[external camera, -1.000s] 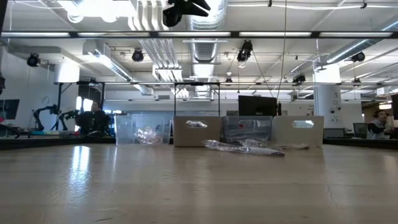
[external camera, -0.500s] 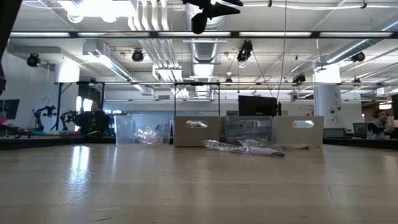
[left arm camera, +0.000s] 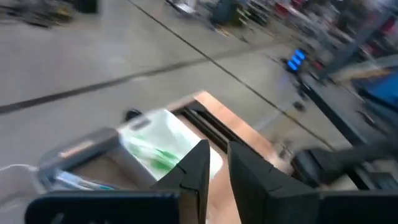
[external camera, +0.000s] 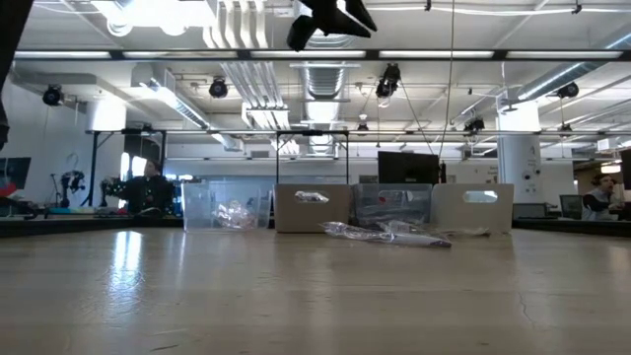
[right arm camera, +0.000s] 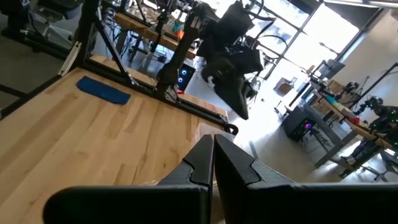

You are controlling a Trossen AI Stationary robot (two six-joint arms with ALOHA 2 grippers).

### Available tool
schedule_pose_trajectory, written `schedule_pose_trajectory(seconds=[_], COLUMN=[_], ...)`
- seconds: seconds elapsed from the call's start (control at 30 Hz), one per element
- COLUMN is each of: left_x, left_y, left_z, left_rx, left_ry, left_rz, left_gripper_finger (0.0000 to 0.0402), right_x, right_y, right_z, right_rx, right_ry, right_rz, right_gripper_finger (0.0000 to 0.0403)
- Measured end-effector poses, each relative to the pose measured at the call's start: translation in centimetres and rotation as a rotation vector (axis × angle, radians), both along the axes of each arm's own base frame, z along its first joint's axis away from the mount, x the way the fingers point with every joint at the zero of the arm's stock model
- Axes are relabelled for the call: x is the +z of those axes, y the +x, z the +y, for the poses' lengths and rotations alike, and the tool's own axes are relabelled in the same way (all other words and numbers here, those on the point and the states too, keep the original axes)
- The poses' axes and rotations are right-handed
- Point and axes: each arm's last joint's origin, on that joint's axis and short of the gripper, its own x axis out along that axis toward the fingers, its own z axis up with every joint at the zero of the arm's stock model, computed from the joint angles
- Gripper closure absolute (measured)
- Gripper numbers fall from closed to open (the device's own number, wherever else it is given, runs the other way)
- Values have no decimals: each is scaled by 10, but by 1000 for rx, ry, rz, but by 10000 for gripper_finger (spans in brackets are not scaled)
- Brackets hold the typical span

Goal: Pick & Place Toothbrushes
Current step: Put the purple toothbrush into the gray bin

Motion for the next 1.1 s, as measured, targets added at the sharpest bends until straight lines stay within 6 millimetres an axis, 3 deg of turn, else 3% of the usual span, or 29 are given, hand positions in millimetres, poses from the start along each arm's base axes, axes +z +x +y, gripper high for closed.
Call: schedule_pose_trajectory(seconds=[0.2,0.37,0.5,0.63,0.77,1.1], left_x=[-3,-14,-21,-40,-56,-112], left_y=[3,-1,-2,-1,0,17], left_z=[-6,-8,-13,-23,-28,-33], left_rx=[-228,-374,-443,-675,-883,-1131], left_ry=[14,262,330,486,452,578], left_rz=[48,288,386,498,522,754], left_gripper_finger=[335,337,333,325,300,230], right_x=[0,0,0,0,0,0], right_y=[0,0,0,0,0,0], right_z=[0,0,0,0,0,0], right_rx=[0,0,0,0,0,0], right_ry=[0,0,0,0,0,0], right_rz=[0,0,0,0,0,0], right_gripper_finger=[394,394,394,394,394,394])
